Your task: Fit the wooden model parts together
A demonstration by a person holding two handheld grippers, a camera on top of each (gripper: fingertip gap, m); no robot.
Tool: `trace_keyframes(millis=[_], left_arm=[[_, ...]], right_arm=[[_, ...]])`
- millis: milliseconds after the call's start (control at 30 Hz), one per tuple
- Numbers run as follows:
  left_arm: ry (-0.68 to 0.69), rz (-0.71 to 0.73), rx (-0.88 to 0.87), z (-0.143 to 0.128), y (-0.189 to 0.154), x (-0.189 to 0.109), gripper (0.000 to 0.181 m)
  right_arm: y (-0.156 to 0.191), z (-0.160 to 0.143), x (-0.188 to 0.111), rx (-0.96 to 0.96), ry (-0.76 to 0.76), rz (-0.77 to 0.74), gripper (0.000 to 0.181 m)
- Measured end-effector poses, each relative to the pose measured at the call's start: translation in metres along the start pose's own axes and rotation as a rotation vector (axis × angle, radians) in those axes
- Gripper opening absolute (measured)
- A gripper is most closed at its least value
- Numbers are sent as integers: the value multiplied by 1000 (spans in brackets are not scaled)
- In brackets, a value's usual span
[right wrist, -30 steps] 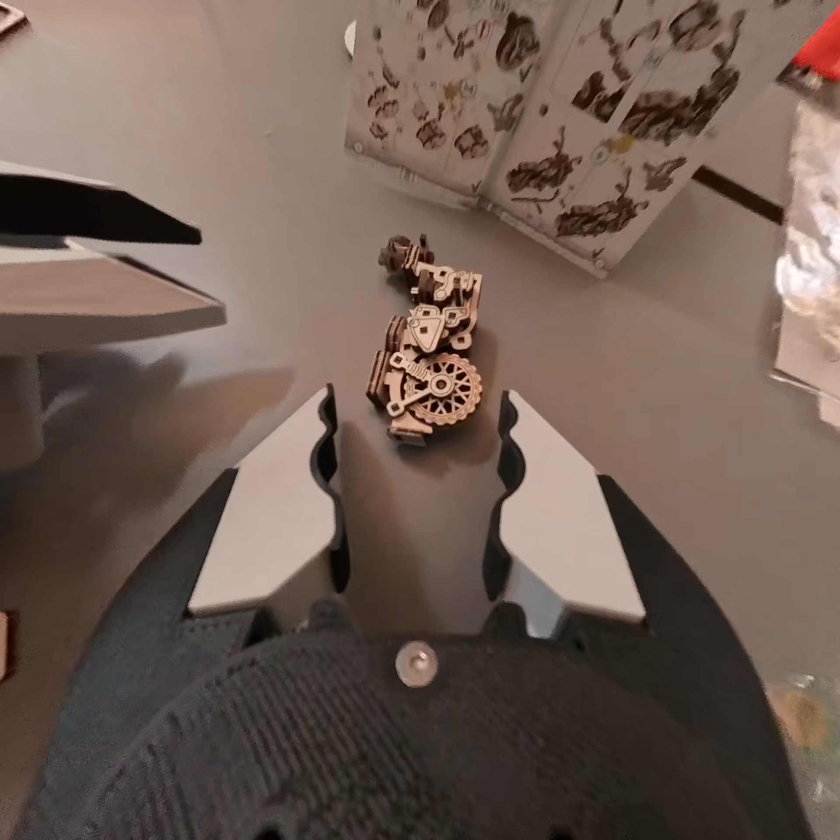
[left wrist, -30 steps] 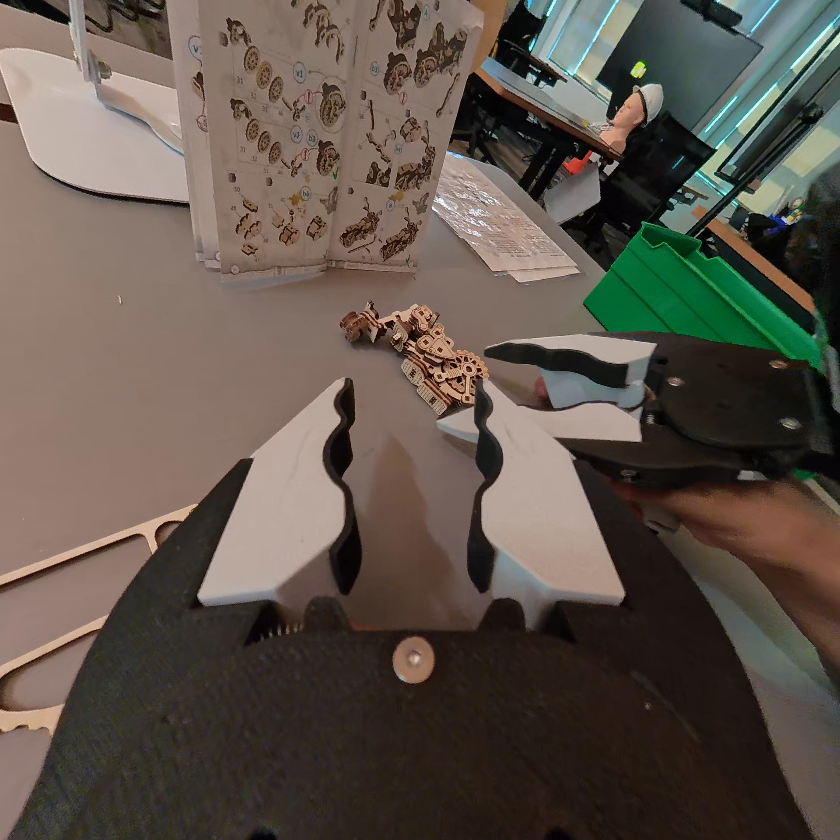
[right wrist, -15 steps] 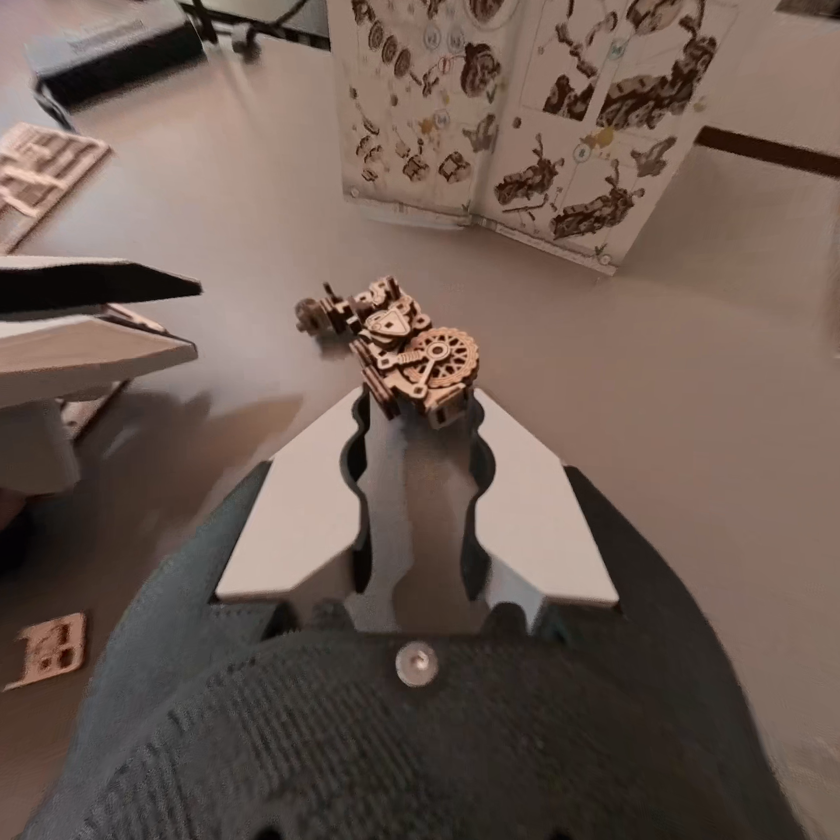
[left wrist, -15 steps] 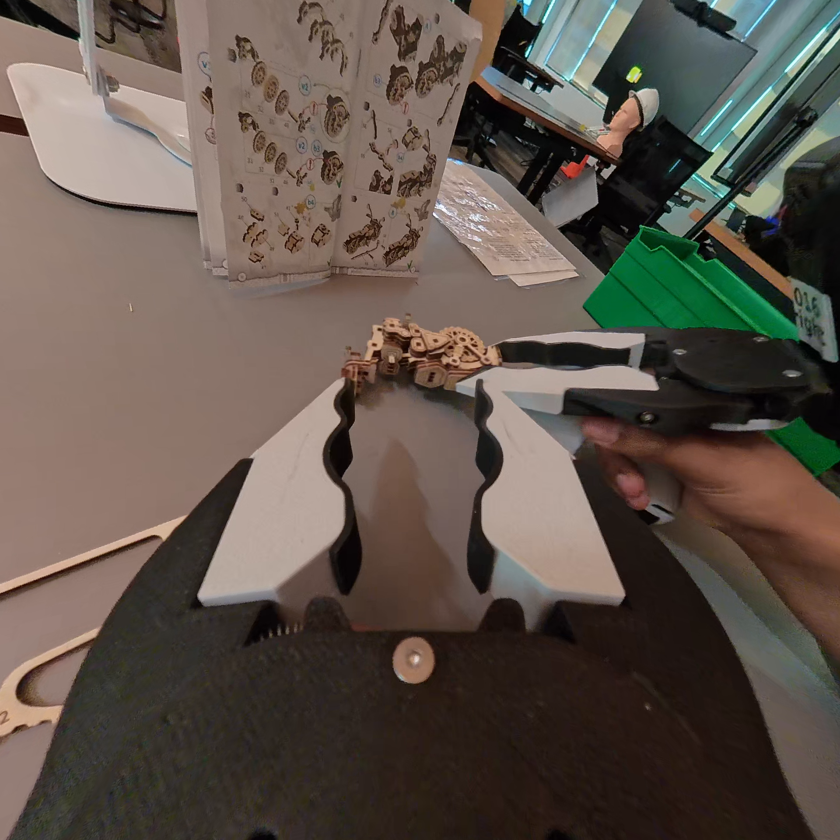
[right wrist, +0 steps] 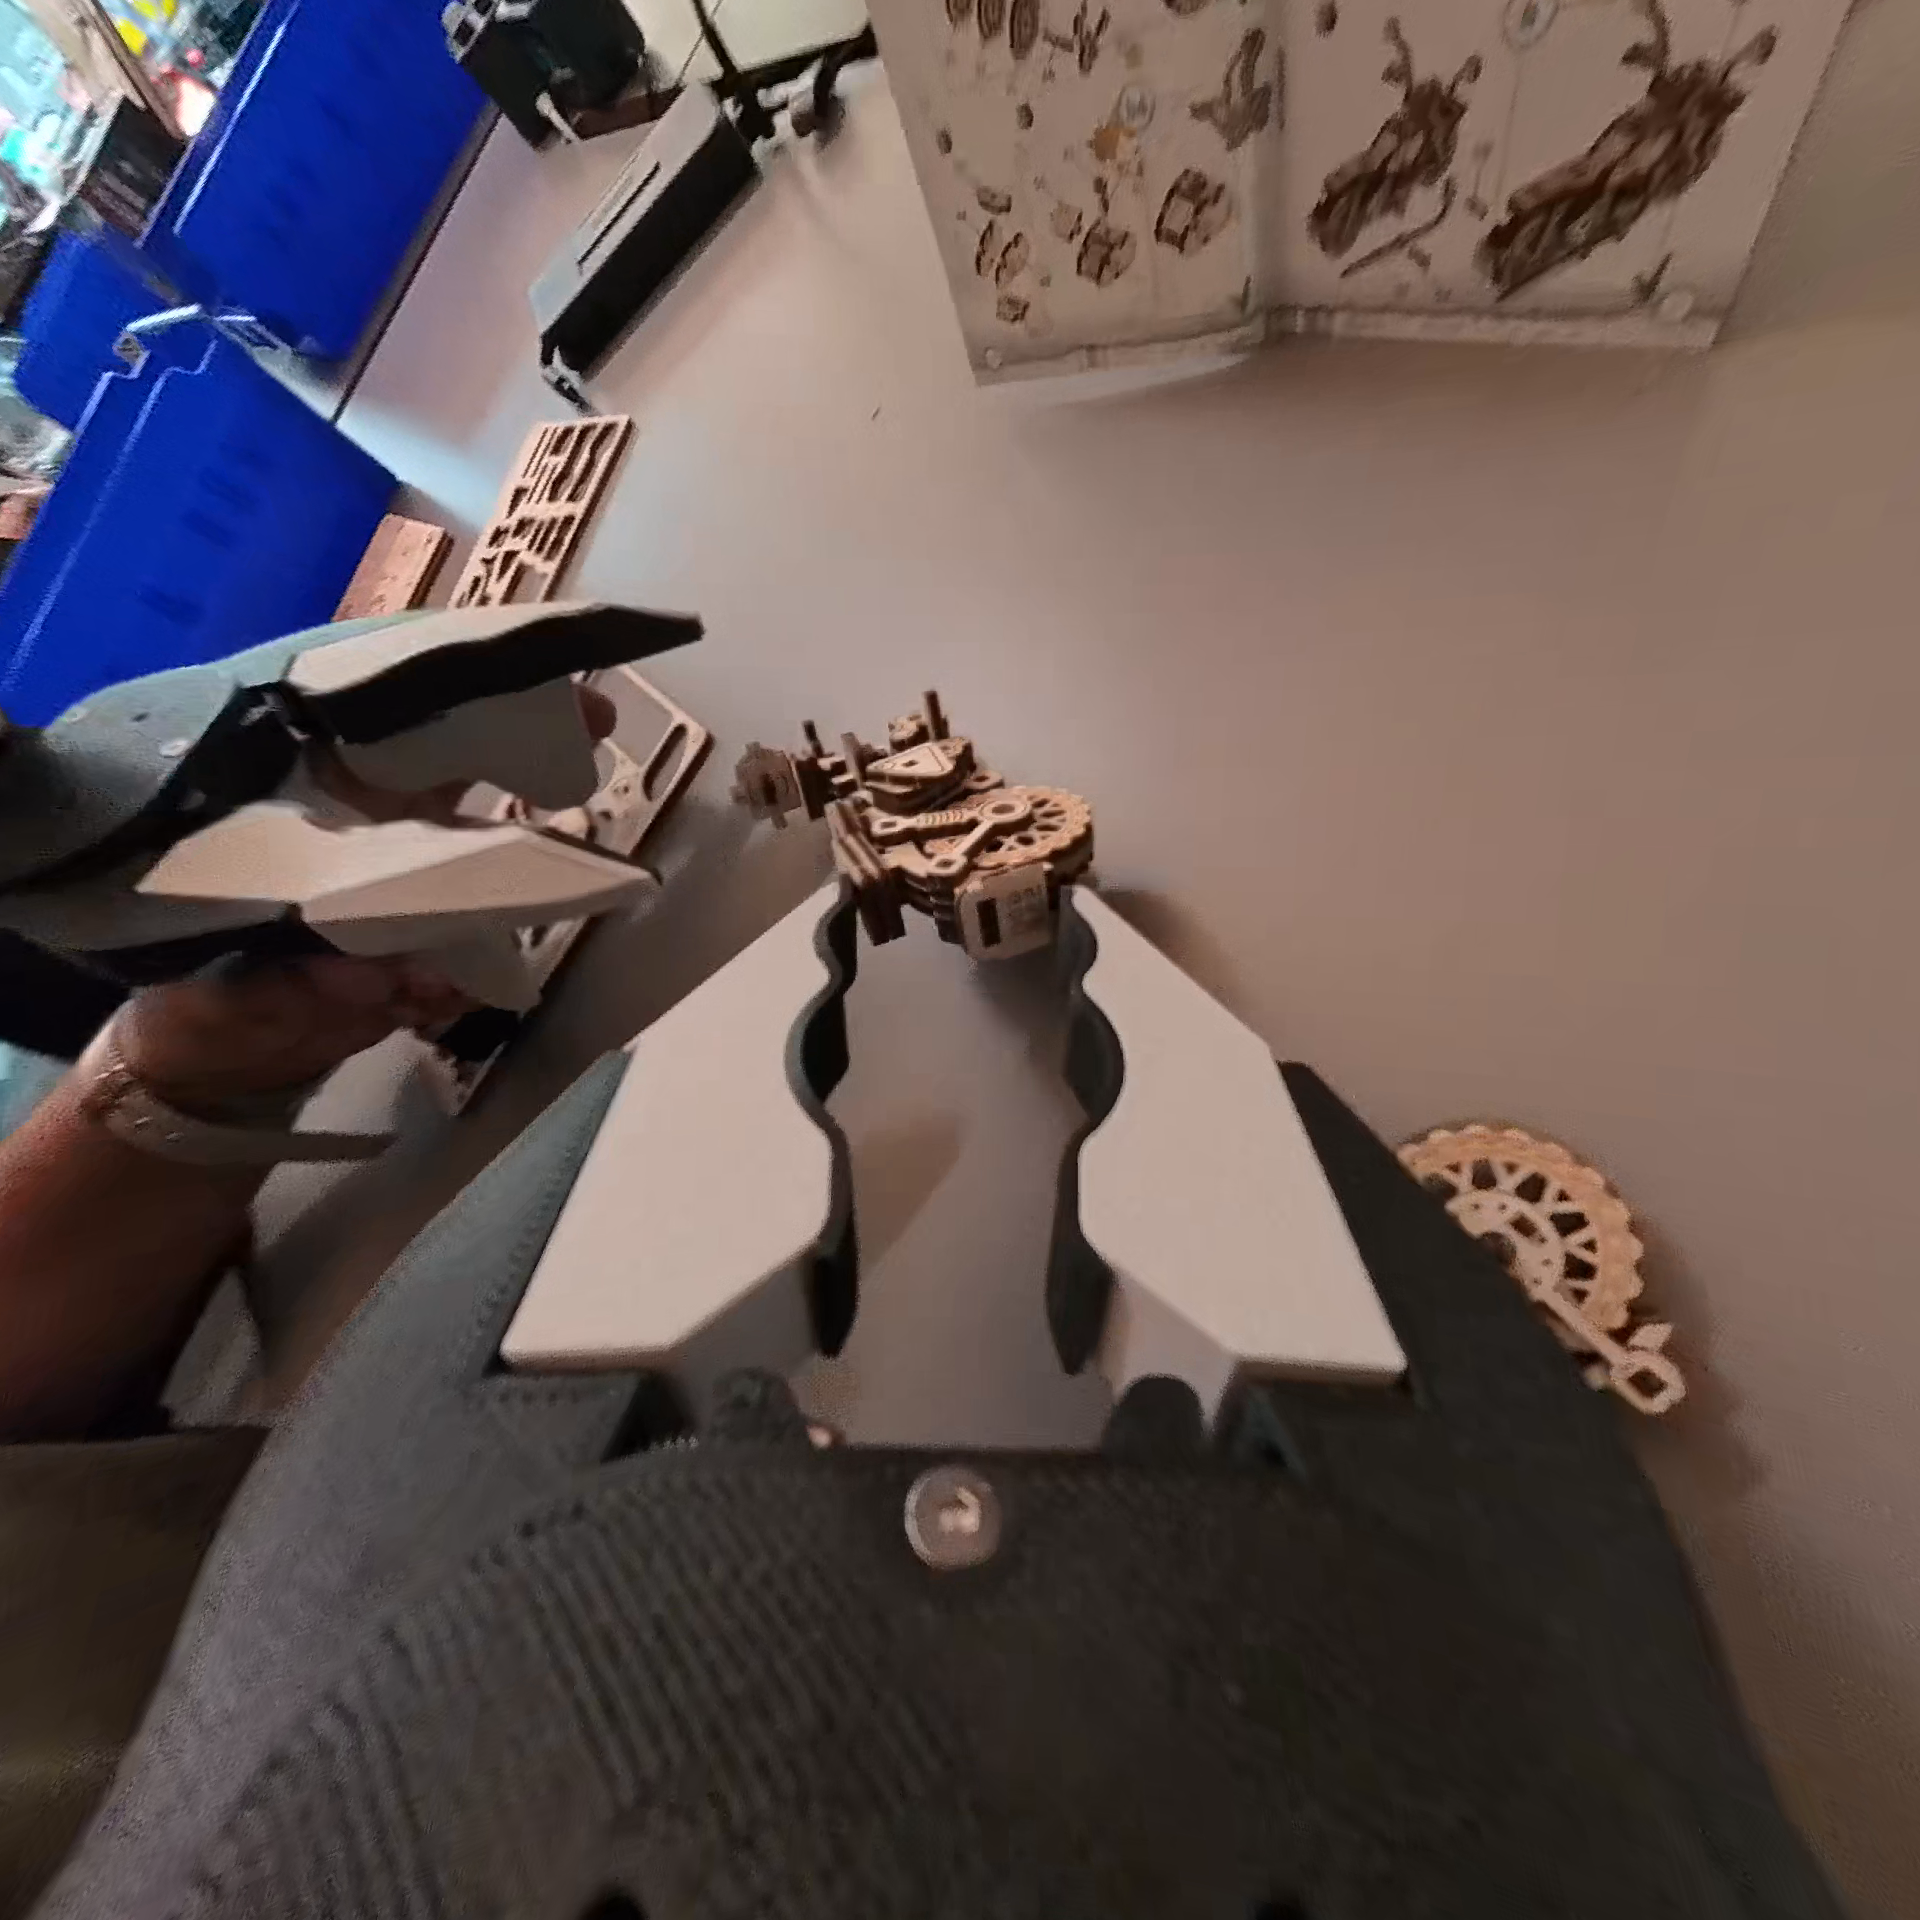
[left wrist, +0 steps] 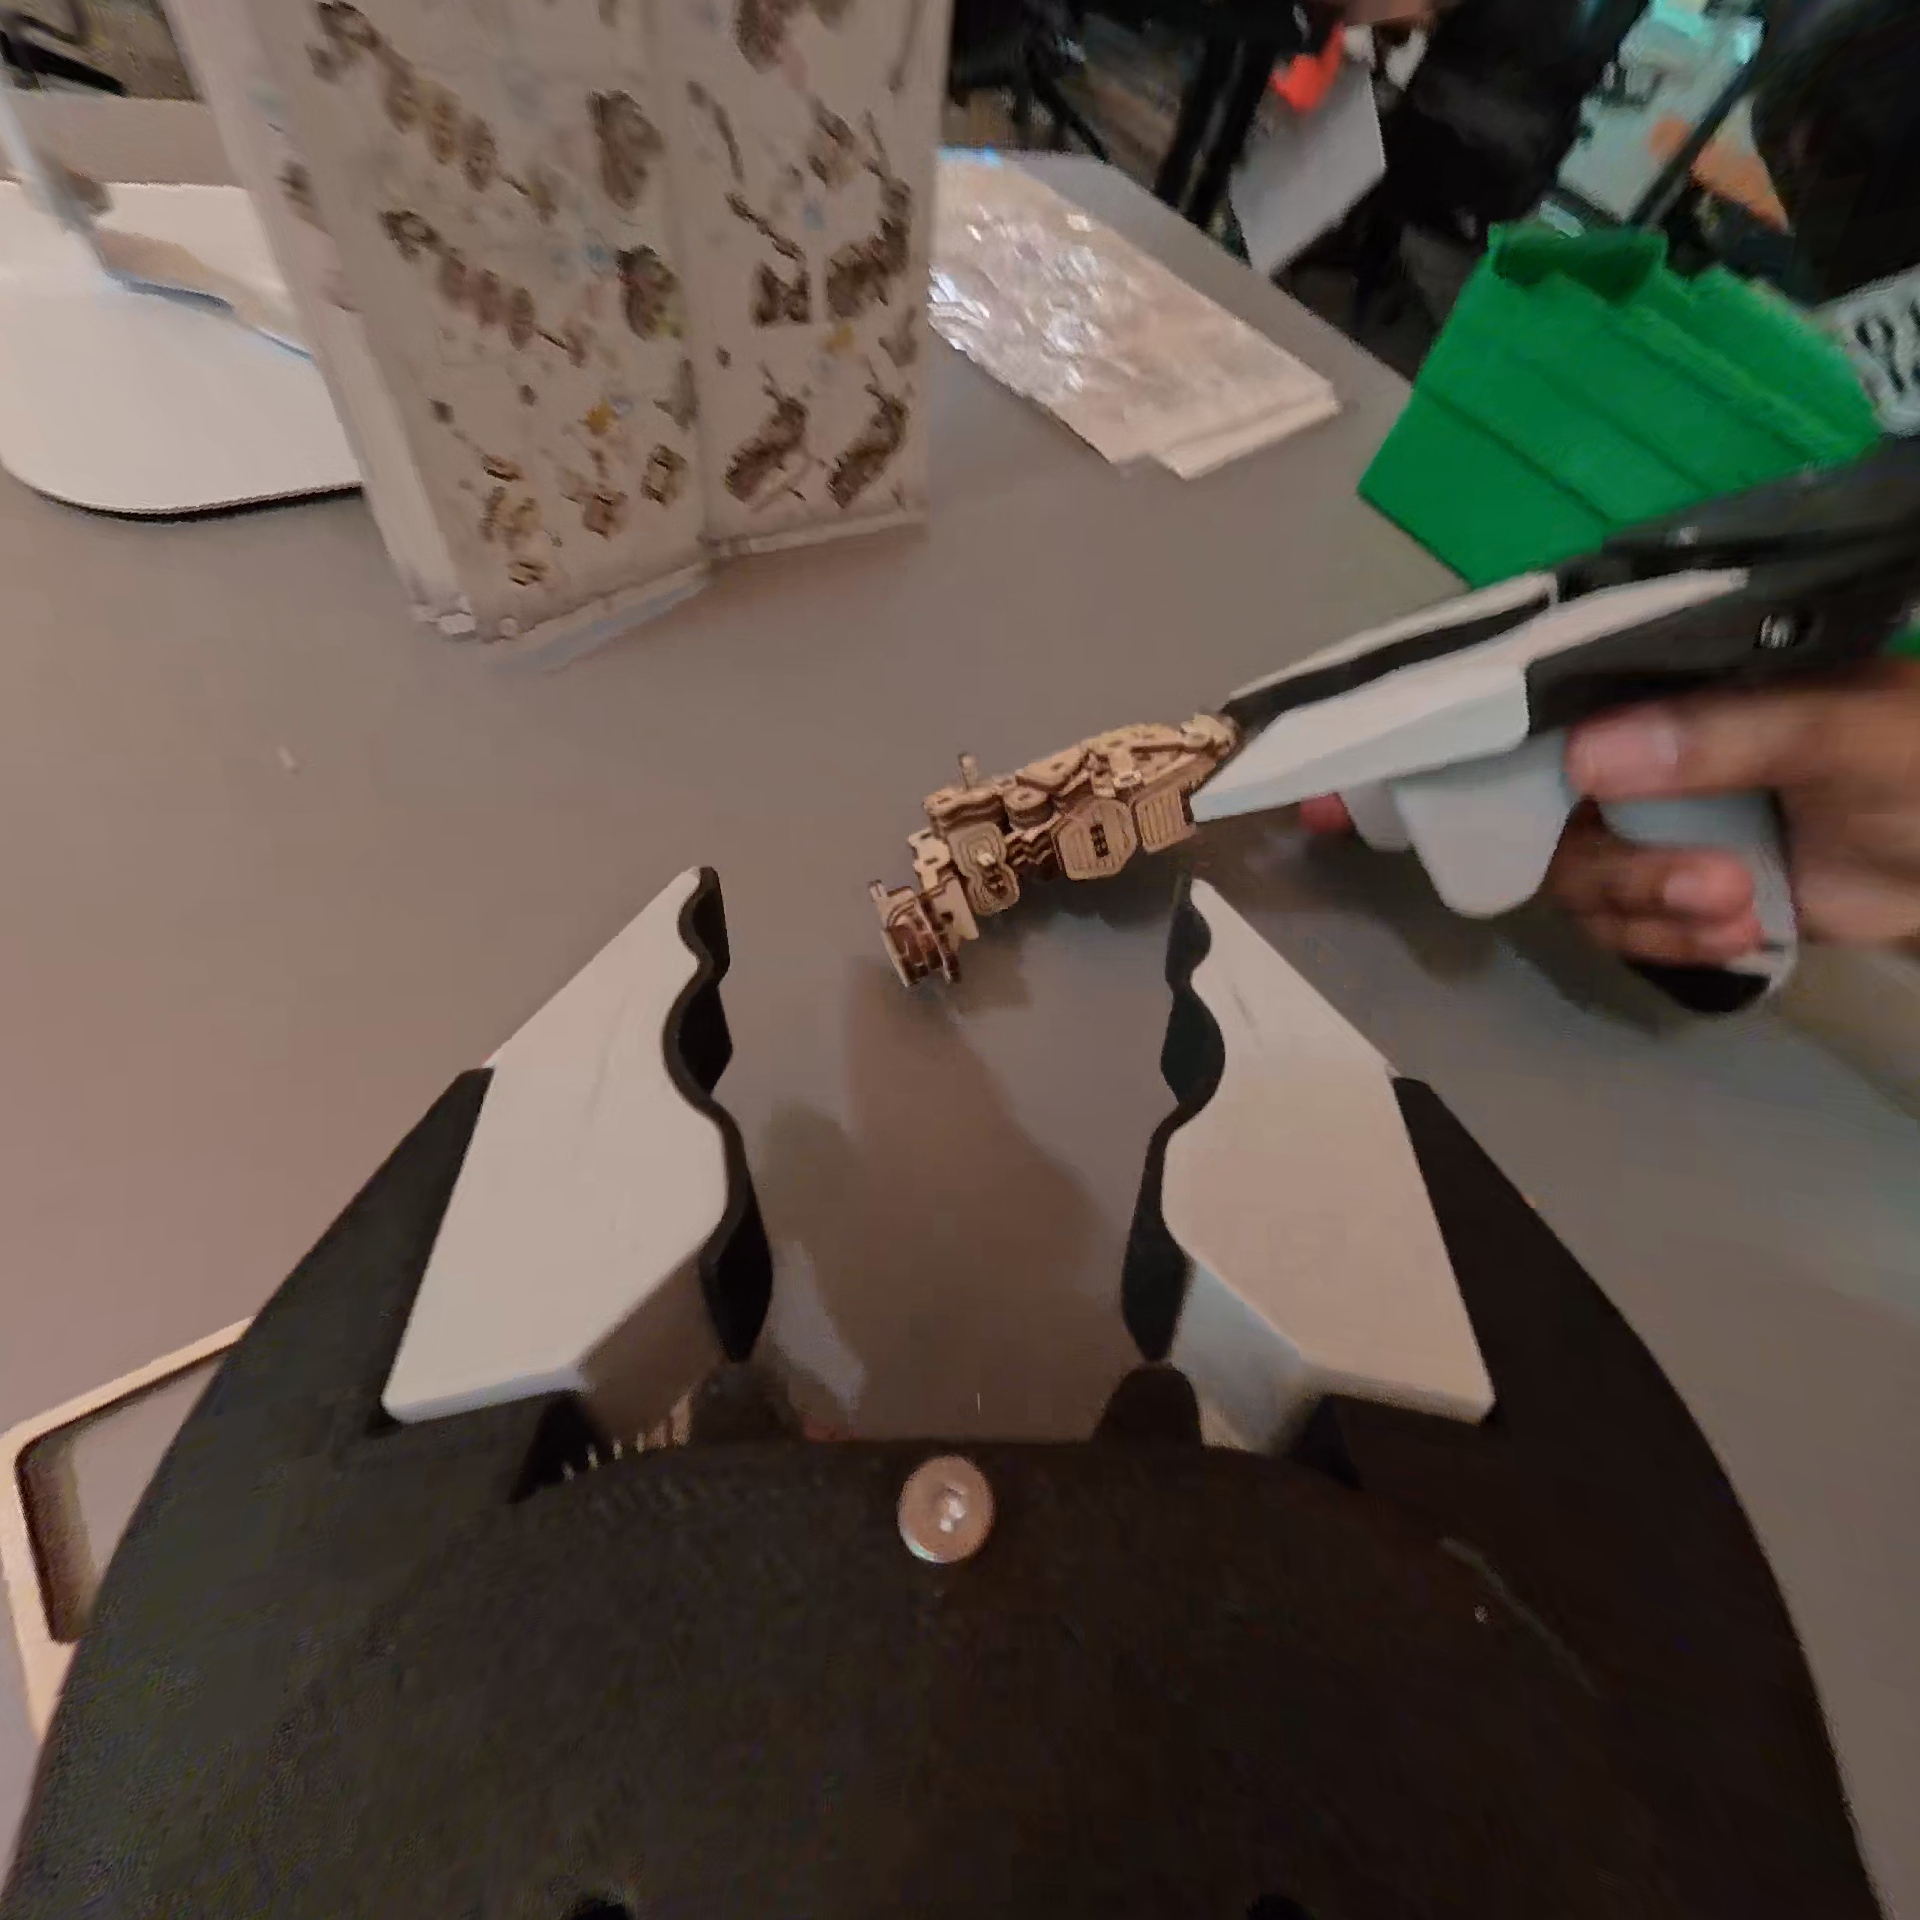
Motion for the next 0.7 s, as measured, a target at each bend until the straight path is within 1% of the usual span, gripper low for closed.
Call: trace_keyframes(millis=[200, 267, 333, 367, 467, 533, 633, 700], left_arm=[[151, -52, 185, -13, -20, 4, 80], [179, -41, 268, -16, -25, 5, 75], [185, -73, 310, -18, -33, 4, 64], [188, -85, 308, -18, -35, 4, 60], [184, -157, 251, -19, -40, 5, 58], [185, -189, 203, -20, -41, 5, 50], [179, -180, 142, -19, -36, 6, 45], [182, -180, 102, -19, -33, 7, 45]], right_arm=[[-1, -4, -6, 190, 184, 157, 37], [0, -7, -8, 228, 248, 191, 36], [0, -8, -10, 244, 294, 204, 35], [-1, -7, -9, 244, 307, 203, 35], [-3, -5, -4, 204, 325, 165, 34], [-5, -2, 1, 175, 323, 140, 35], [-2, 4, 8, 181, 306, 157, 39], [0, 7, 9, 162, 299, 155, 41]])
Point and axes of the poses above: each gripper's, where its closed fingertips meet, x out along the fingers, z out of its top, y = z × x across the jaws, the point moved 5 cm from there along -x, back along the fingers, and after that the axes turned 15 degrees about x, right-handed, at the moved point
